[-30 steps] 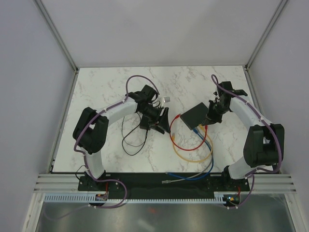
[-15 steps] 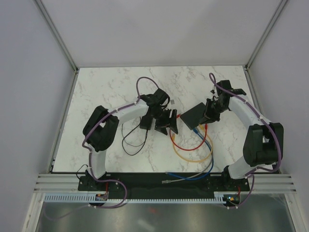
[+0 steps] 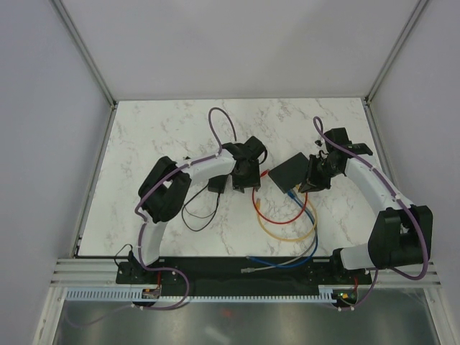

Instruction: Pull the plug from the switch port

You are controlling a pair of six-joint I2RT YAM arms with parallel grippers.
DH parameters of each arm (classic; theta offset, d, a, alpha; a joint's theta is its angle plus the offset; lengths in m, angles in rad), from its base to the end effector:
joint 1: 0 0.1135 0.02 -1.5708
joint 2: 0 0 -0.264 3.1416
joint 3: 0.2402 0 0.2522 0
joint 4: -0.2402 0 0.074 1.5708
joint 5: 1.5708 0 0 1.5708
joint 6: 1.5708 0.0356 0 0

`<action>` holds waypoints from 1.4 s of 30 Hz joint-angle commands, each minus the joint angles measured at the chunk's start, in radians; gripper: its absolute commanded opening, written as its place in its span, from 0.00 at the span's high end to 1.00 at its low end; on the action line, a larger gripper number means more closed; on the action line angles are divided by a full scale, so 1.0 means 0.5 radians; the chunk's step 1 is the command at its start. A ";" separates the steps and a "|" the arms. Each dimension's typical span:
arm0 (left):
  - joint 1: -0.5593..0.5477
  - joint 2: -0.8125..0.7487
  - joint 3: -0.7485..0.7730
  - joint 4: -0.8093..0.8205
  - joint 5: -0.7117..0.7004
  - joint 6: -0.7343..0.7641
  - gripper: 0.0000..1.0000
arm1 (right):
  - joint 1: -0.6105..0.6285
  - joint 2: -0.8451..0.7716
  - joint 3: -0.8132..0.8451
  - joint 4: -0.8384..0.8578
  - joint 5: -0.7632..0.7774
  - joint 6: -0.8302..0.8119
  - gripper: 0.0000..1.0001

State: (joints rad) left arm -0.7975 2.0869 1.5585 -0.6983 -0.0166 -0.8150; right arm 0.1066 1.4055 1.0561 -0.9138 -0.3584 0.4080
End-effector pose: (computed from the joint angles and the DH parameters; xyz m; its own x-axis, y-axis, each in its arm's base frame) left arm 0.3001 -0.3066 0.1683 -0.9688 -0.0491 -0.2427 0.0096 0.9720 -0.2348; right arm 0.2570 0.0401 0.2441 -0.9513 0.2719 -0.1453 0.1876 0.8846 0.4270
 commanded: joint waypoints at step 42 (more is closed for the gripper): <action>1.054 -0.682 0.215 -0.061 0.101 0.624 0.98 | 0.038 -0.114 0.130 0.045 0.134 -0.028 0.39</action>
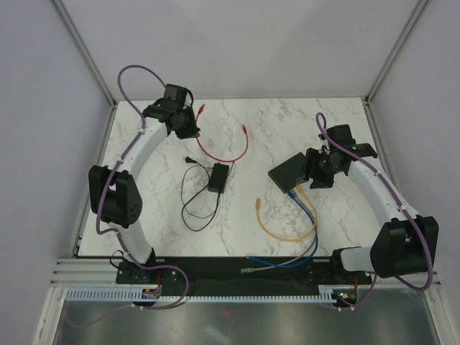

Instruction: Pull the plug from the switch port

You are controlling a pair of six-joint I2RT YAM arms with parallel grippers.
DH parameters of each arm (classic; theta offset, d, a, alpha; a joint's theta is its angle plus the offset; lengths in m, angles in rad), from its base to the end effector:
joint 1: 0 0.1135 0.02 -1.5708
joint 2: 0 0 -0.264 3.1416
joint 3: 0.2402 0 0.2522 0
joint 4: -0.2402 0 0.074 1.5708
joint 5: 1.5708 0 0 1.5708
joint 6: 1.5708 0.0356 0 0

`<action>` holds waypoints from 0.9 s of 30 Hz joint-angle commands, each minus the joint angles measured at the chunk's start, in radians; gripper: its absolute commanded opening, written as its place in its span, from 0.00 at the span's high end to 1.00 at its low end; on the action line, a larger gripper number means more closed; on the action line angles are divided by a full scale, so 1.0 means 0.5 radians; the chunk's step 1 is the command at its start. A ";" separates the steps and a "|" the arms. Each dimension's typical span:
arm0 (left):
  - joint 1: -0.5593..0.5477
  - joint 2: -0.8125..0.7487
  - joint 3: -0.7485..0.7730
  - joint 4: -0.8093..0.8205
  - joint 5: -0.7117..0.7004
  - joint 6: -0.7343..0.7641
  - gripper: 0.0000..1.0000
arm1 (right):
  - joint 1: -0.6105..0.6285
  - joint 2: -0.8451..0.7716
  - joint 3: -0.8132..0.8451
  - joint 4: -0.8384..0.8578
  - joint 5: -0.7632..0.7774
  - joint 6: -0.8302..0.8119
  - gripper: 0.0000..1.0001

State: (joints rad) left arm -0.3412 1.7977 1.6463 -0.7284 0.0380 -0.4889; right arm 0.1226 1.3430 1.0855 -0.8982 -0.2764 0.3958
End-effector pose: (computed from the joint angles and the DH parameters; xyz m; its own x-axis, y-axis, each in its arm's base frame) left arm 0.3769 -0.1353 0.3087 -0.8089 -0.2108 -0.5489 -0.0257 0.9453 -0.3252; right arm 0.2531 0.0410 0.2673 -0.9255 0.2597 -0.2758 0.1408 0.9117 0.3859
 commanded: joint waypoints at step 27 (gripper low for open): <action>1.097 0.371 -0.166 0.269 -0.226 -0.400 0.98 | 0.009 0.143 0.170 -0.066 -0.067 -0.068 0.02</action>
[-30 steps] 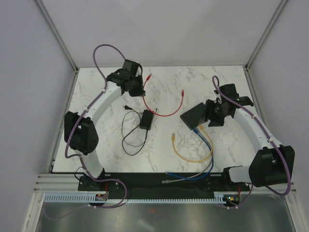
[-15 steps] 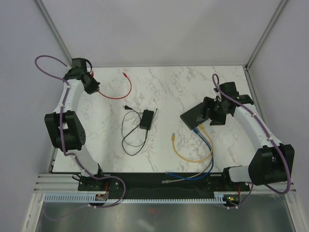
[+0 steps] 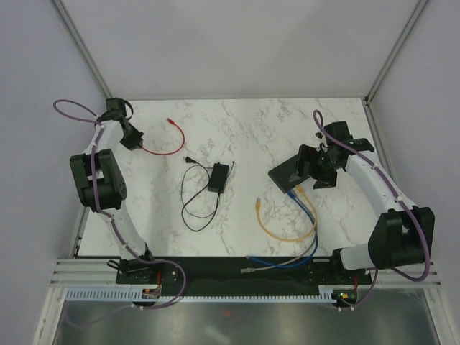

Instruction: Pull the plug from the switch port

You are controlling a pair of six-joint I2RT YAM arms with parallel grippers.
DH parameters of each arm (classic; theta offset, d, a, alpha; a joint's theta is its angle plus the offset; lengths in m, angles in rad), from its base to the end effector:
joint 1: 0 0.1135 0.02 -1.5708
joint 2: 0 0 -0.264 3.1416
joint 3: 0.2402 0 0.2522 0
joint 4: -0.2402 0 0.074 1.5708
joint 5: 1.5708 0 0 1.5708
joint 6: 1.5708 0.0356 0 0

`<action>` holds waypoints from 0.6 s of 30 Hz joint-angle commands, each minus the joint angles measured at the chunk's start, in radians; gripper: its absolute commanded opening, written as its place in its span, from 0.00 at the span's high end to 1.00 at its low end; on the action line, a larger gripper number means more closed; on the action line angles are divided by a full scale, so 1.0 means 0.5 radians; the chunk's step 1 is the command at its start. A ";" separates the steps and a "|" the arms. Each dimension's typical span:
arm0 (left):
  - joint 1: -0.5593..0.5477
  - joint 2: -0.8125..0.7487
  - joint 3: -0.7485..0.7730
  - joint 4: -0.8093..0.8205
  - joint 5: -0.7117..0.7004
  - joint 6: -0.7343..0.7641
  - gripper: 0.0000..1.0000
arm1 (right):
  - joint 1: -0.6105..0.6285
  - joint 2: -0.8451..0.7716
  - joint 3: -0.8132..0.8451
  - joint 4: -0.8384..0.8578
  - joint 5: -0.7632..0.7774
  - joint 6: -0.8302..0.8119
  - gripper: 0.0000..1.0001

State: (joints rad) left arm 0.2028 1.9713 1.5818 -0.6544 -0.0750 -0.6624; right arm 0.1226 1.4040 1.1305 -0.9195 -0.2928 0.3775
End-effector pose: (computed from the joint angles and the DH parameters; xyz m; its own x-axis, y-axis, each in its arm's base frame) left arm 0.4181 0.0887 0.2244 -0.5214 -0.7333 -0.4363 -0.7082 0.6571 -0.2582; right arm 0.2648 0.0430 0.2650 -0.9397 0.2398 -0.2440 0.1330 0.9131 0.3854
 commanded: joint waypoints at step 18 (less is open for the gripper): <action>-0.147 -0.432 -0.491 0.214 0.334 0.220 0.27 | 0.009 0.300 0.135 -0.042 0.098 -0.101 0.18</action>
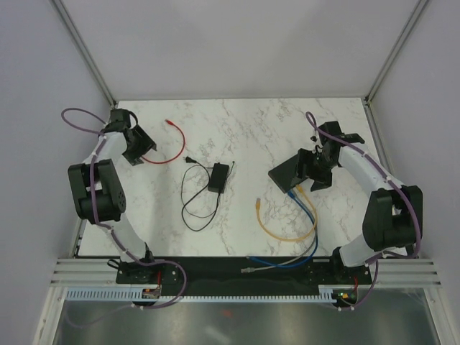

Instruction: Pull the plug from the switch port

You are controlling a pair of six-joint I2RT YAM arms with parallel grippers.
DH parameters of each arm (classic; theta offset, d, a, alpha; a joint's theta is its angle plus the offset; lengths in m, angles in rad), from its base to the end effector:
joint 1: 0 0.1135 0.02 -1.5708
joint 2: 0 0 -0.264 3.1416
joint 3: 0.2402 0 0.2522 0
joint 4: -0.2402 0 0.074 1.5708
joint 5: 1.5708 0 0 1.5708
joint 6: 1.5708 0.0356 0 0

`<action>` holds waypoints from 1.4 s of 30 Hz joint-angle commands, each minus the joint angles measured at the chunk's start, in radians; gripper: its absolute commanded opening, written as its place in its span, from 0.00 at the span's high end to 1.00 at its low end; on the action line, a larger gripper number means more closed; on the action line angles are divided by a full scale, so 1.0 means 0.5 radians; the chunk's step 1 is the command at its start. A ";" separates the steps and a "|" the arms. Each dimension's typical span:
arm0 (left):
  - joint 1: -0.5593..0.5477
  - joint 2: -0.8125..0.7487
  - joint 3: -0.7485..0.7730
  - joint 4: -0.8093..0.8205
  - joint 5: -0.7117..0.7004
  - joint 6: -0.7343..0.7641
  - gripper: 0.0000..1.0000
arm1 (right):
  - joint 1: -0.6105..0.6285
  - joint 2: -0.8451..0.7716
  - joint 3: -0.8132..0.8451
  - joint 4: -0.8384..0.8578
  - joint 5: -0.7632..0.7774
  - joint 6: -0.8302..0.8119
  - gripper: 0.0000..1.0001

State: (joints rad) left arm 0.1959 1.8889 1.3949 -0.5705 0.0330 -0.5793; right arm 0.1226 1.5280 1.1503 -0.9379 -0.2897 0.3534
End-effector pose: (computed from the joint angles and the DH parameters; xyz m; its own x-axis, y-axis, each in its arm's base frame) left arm 0.3924 0.0767 0.2051 -0.6200 -0.6808 -0.3900 -0.6193 0.7298 -0.2896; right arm 0.2824 0.0450 0.2381 -0.9663 0.2151 -0.1412 0.1553 0.9250 0.3467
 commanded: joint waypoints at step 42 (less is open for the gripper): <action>-1.898 0.622 0.815 0.211 0.909 0.112 0.54 | -0.334 0.740 0.547 0.289 0.076 -0.121 0.28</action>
State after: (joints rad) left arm -0.7502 2.2097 1.7317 -0.4706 0.4267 -0.5659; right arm -0.0498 2.0060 1.4933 -0.8207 -0.2512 0.3088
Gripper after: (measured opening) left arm 0.457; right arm 0.728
